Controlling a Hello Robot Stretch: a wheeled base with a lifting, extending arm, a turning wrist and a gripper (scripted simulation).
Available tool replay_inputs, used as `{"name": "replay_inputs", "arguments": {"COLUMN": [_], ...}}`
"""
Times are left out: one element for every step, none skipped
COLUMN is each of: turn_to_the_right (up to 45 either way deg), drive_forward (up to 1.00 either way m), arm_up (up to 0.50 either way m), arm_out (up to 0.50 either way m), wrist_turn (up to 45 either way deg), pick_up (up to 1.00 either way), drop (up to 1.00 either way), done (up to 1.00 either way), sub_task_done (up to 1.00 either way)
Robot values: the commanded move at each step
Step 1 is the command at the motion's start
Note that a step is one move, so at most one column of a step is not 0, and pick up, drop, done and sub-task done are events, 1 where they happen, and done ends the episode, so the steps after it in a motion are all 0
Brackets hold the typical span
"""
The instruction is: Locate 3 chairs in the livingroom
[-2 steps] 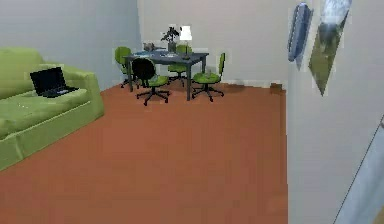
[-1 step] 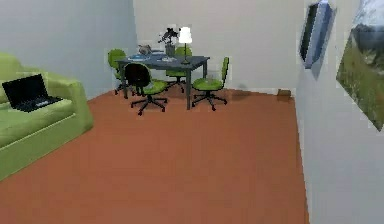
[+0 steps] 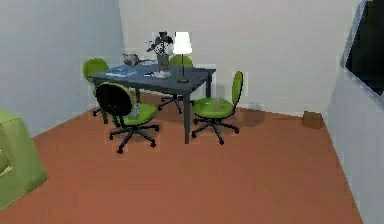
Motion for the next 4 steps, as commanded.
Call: {"name": "replay_inputs", "arguments": {"turn_to_the_right": [0.0,6.0,0.0,-42.0], "drive_forward": [1.00,0.00,0.30,0.00], "arm_up": [0.00,0.00,0.00,0.00], "arm_out": [0.00,0.00,0.00,0.00], "wrist_turn": [0.0,0.0,0.0,0.0], "pick_up": [0.00,0.00,0.00,0.00], "drop": [0.00,0.00,0.00,0.00], "done": [0.00,0.00,0.00,0.00], "sub_task_done": [0.00,0.00,0.00,0.00]}}
